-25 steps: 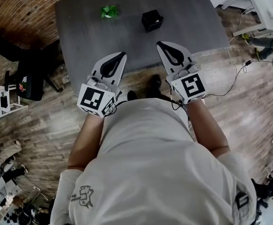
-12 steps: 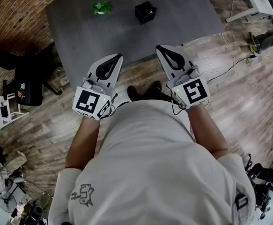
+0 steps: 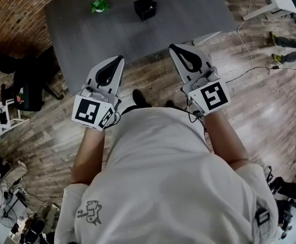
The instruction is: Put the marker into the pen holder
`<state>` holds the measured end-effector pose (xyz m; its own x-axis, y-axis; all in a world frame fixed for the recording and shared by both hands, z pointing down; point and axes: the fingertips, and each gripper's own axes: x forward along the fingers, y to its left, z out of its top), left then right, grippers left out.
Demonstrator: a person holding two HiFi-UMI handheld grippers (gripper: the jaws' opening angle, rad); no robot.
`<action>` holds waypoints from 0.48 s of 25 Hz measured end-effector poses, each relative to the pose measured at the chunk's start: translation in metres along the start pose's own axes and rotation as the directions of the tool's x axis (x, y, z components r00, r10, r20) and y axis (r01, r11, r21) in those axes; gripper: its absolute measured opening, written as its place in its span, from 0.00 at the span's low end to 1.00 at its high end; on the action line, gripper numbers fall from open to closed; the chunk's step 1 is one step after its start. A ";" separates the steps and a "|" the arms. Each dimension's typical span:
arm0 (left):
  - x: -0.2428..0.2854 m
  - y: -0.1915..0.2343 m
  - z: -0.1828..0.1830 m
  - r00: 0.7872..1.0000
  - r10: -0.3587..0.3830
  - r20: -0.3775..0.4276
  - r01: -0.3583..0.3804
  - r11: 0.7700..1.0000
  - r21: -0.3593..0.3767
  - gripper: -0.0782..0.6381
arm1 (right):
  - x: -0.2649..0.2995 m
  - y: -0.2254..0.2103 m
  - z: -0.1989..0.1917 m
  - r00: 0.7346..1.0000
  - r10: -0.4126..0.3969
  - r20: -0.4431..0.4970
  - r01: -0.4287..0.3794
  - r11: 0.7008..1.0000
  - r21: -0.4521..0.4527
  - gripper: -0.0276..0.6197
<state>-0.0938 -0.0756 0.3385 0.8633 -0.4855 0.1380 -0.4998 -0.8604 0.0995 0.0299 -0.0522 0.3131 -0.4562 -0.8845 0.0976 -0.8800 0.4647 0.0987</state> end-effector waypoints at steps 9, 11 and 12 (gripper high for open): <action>0.012 -0.084 -0.006 0.999 0.036 0.016 -0.036 0.999 -0.003 0.12 | -0.080 -0.019 -0.009 0.999 0.037 0.016 -0.037 0.999 -0.014 0.05; 0.013 -0.102 -0.005 0.999 0.048 0.020 -0.048 0.999 0.000 0.12 | -0.098 -0.020 -0.008 0.998 0.051 0.025 -0.051 0.999 -0.002 0.05; 0.013 -0.110 -0.005 0.998 0.055 0.021 -0.055 0.999 0.000 0.12 | -0.106 -0.020 -0.008 0.998 0.058 0.027 -0.058 0.998 -0.002 0.05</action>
<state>-0.0278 0.0137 0.3347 0.8360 -0.5349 0.1222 -0.5462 -0.8326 0.0919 0.0972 0.0326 0.3086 -0.5100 -0.8568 0.0764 -0.8517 0.5154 0.0950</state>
